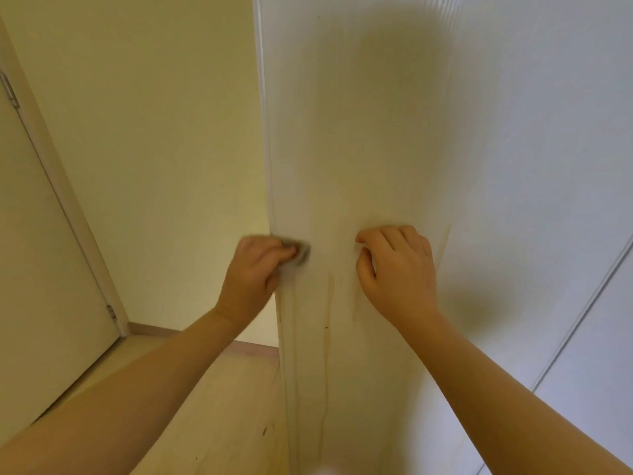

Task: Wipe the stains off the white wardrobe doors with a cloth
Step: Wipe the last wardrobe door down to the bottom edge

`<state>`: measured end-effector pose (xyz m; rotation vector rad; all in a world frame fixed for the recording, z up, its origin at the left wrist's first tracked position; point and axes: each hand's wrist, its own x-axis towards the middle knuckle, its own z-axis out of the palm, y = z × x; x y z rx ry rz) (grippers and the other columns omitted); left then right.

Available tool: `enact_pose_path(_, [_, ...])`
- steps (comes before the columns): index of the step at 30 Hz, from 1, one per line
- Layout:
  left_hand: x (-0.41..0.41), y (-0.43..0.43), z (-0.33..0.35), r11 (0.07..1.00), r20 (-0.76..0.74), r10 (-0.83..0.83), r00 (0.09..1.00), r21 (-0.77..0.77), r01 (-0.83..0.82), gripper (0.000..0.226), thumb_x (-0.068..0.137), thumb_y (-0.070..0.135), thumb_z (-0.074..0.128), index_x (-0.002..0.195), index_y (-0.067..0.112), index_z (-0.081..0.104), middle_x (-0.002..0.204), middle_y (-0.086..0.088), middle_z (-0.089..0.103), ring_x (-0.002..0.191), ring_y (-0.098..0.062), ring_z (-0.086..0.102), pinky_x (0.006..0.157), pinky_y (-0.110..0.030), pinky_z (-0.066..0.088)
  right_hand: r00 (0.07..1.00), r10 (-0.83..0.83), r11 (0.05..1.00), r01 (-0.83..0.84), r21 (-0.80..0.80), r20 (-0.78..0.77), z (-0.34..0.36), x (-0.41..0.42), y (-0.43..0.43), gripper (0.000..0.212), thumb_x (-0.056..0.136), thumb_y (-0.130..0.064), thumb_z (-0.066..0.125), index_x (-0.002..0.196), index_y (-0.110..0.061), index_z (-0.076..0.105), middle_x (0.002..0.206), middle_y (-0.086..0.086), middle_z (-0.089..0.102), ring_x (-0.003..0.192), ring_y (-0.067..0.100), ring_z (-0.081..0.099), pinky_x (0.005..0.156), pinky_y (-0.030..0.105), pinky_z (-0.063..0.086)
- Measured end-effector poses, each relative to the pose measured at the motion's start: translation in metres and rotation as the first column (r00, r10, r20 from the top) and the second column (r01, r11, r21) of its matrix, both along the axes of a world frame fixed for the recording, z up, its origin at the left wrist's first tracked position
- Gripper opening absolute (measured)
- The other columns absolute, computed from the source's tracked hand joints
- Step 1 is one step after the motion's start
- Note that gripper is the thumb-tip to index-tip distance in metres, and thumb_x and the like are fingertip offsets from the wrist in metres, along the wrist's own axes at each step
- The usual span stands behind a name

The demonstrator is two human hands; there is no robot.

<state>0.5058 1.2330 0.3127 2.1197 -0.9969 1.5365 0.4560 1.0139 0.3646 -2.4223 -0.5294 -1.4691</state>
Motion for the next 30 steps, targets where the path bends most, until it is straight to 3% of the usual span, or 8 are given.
enact_pose_path(4, [-0.013,0.013,-0.034,0.988,-0.132,0.006,0.991,0.155,0.015,0.026,0.086,0.004,0.047,0.109,0.013,0.053,0.106,0.000,0.054,0.085,-0.021,0.048,0.078,-0.025,0.041,1.000,-0.013,0.999,0.012,-0.049,-0.025,-0.008,-0.005,0.002,0.025,0.078,-0.016,0.044,0.082,-0.012,0.068,0.079,0.002,0.066,0.075,0.027,0.059,0.067,0.032,0.042])
enact_pose_path(9, [-0.004,-0.004,0.021,0.990,-0.066,0.012,0.998,-0.139,-0.021,0.026,0.082,0.000,0.051,0.106,0.008,0.056,0.106,-0.003,0.057,0.094,-0.023,0.050,0.096,-0.014,0.029,0.998,-0.003,1.000,0.003,0.004,-0.056,-0.007,-0.006,0.007,0.026,0.079,-0.016,0.043,0.084,-0.012,0.068,0.080,0.002,0.066,0.077,0.027,0.060,0.072,0.030,0.039])
enact_pose_path(13, [-0.016,0.005,-0.056,0.999,-0.210,0.022,0.978,0.045,-0.013,0.047,0.067,-0.012,0.060,0.105,0.014,0.052,0.104,0.002,0.050,0.088,-0.020,0.049,0.089,-0.012,0.032,0.997,0.003,1.000,-0.003,0.001,-0.082,-0.015,-0.012,0.007,0.027,0.079,-0.017,0.042,0.084,-0.012,0.068,0.080,0.002,0.066,0.077,0.026,0.060,0.071,0.031,0.039])
enact_pose_path(16, [-0.020,0.010,-0.052,0.995,-0.231,0.010,0.973,0.102,0.014,0.038,0.074,-0.005,0.054,0.106,0.015,0.052,0.104,0.002,0.053,0.084,-0.019,0.048,0.079,-0.020,0.038,0.995,0.013,1.000,-0.016,-0.021,-0.100,-0.021,-0.016,0.009,0.027,0.079,-0.017,0.042,0.084,-0.012,0.069,0.080,0.002,0.066,0.076,0.027,0.061,0.068,0.031,0.044])
enact_pose_path(20, [-0.007,0.002,-0.014,0.995,-0.165,-0.012,0.986,-0.101,-0.005,0.030,0.076,-0.001,0.053,0.104,0.011,0.055,0.099,-0.007,0.059,0.089,-0.023,0.050,0.089,-0.016,0.035,0.994,0.006,1.000,-0.004,0.018,-0.106,-0.019,-0.012,0.010,0.028,0.079,-0.016,0.043,0.085,-0.011,0.069,0.081,0.003,0.067,0.078,0.027,0.061,0.070,0.033,0.045])
enact_pose_path(23, [-0.016,0.004,-0.061,1.000,-0.279,-0.011,0.960,0.020,0.018,0.043,0.068,-0.009,0.060,0.103,0.014,0.053,0.102,0.001,0.051,0.086,-0.020,0.049,0.087,-0.012,0.032,0.995,0.004,1.000,-0.002,0.020,-0.101,-0.025,-0.015,0.010,0.027,0.079,-0.015,0.043,0.085,-0.011,0.069,0.080,0.003,0.067,0.078,0.027,0.061,0.070,0.032,0.045])
enact_pose_path(26, [-0.023,0.015,-0.069,0.987,-0.340,0.003,0.940,0.154,0.052,0.044,0.068,-0.007,0.060,0.105,0.016,0.053,0.089,-0.003,0.065,0.080,-0.020,0.051,0.075,-0.019,0.038,0.995,0.006,1.000,-0.007,-0.004,-0.096,-0.030,-0.019,0.010,0.027,0.079,-0.015,0.043,0.084,-0.012,0.069,0.080,0.002,0.067,0.077,0.026,0.062,0.070,0.031,0.044])
enact_pose_path(30, [-0.012,0.002,-0.004,0.989,-0.229,0.017,0.973,-0.142,-0.051,0.028,0.078,0.001,0.050,0.100,0.000,0.068,0.089,-0.015,0.069,0.089,-0.026,0.057,0.092,-0.013,0.034,0.994,0.006,0.999,-0.001,0.041,-0.106,-0.027,-0.018,0.010,0.027,0.079,-0.015,0.043,0.085,-0.011,0.069,0.080,0.003,0.067,0.078,0.027,0.062,0.070,0.032,0.045])
